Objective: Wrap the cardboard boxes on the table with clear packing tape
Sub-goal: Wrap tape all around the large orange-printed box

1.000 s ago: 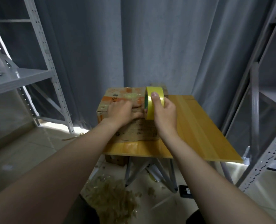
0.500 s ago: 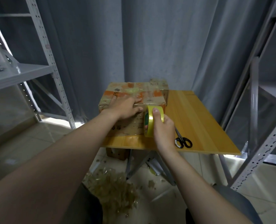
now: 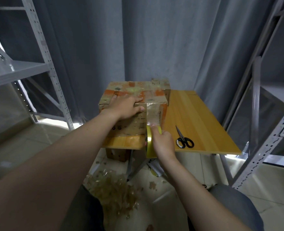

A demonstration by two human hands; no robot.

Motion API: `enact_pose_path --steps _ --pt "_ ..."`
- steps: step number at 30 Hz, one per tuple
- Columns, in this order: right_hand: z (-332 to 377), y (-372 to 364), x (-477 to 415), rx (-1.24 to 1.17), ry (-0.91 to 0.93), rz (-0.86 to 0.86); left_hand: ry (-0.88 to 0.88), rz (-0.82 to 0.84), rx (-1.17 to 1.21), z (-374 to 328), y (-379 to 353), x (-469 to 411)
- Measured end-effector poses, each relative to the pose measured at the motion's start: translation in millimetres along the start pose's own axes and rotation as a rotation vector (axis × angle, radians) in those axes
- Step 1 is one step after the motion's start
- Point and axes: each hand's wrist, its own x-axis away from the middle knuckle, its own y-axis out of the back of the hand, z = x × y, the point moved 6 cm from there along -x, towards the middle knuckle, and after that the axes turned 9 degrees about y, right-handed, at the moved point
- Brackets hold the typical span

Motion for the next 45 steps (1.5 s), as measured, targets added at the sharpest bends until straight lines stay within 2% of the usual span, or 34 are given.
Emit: enact_pose_path --steps 5,10,16,20,23,26,27,28,31,33,35,37,40,42,45 --pt "-3 -4 2 -0.02 -0.054 0.046 -0.014 -0.018 -0.034 -1 3 4" --pt "-7 -17 13 -0.15 -0.062 0.192 -0.034 -0.007 0.016 7 8 4" --pt "-7 -23 20 -0.132 -0.093 0.164 -0.065 0.005 0.037 21 10 1" --pt "-8 -23 21 -0.13 -0.106 0.166 -0.08 -0.018 -0.04 17 9 7" --pt "-7 -23 19 -0.189 -0.109 0.182 -0.069 -0.146 -0.07 6 14 23" --pt "-14 -17 16 -0.147 -0.095 0.145 0.078 -0.459 0.15 -1 20 65" --pt "-16 -13 16 -0.126 -0.083 0.126 0.175 -0.498 0.278 0 18 81" --pt "-16 -9 16 -0.093 -0.067 0.098 0.283 -0.457 0.439 1 13 93" --pt "-16 14 10 0.106 -0.038 -0.001 0.556 -0.006 0.847 -4 -24 106" --pt "-12 31 -1 0.327 0.039 -0.007 0.602 0.219 0.941 -14 -39 113" --pt "-10 50 -15 0.605 0.092 0.018 0.639 0.375 1.017 -22 -47 118" --pt "-9 71 -28 0.873 0.088 0.046 0.653 0.45 1.087 -27 -52 119" --pt "-10 91 -43 1.119 -0.034 0.177 0.645 0.43 1.018 -31 -52 115" --pt "-13 92 -50 1.198 -0.094 0.281 0.647 0.44 0.99 -33 -53 113" --pt "-17 93 -60 1.205 -0.118 0.261 0.637 0.505 1.032 -39 -54 113"
